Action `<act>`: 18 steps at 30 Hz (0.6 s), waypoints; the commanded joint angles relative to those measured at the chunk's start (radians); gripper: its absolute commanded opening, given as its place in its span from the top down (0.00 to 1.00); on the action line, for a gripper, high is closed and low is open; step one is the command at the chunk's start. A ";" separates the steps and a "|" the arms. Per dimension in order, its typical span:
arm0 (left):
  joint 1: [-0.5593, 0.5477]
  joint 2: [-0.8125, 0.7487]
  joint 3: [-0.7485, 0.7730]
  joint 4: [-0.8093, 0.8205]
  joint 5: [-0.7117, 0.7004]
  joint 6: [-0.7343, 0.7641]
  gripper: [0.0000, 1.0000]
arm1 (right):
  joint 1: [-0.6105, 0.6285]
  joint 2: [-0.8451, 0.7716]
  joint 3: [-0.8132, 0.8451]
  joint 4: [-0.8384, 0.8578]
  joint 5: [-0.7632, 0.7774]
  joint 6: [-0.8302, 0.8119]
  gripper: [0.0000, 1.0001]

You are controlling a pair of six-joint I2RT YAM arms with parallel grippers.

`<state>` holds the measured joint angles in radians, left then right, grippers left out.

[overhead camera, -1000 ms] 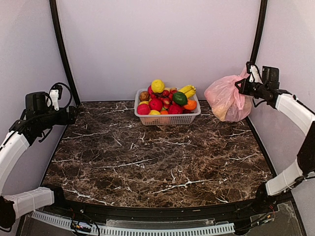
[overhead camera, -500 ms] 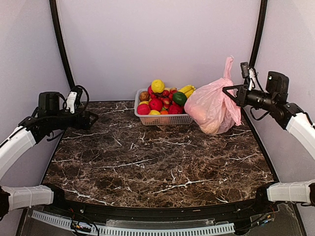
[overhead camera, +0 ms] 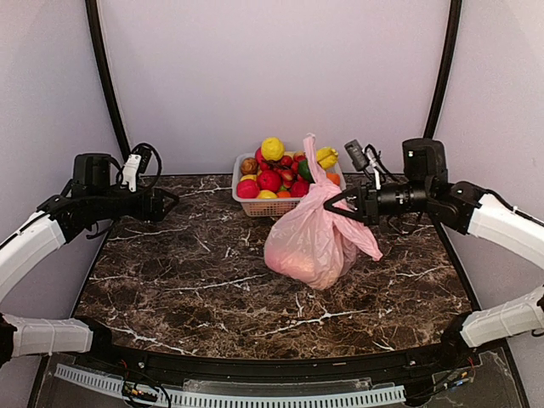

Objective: Untie the knot of the plastic bag and take out the fruit
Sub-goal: Place the takeout bag at the center of the board.

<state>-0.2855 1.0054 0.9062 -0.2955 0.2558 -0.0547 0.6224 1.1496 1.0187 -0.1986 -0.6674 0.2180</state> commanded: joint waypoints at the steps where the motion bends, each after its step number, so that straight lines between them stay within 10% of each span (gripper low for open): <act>1: -0.001 -0.021 -0.010 0.014 -0.093 -0.005 0.01 | 0.133 0.066 0.040 0.035 0.024 -0.007 1.00; 18: -0.001 -0.033 -0.046 0.032 -0.127 -0.012 0.01 | 0.391 0.323 0.052 0.065 0.348 -0.074 1.00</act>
<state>-0.2855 0.9791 0.8799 -0.2775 0.1299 -0.0574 0.9779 1.4452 1.0584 -0.2123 -0.4328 0.1631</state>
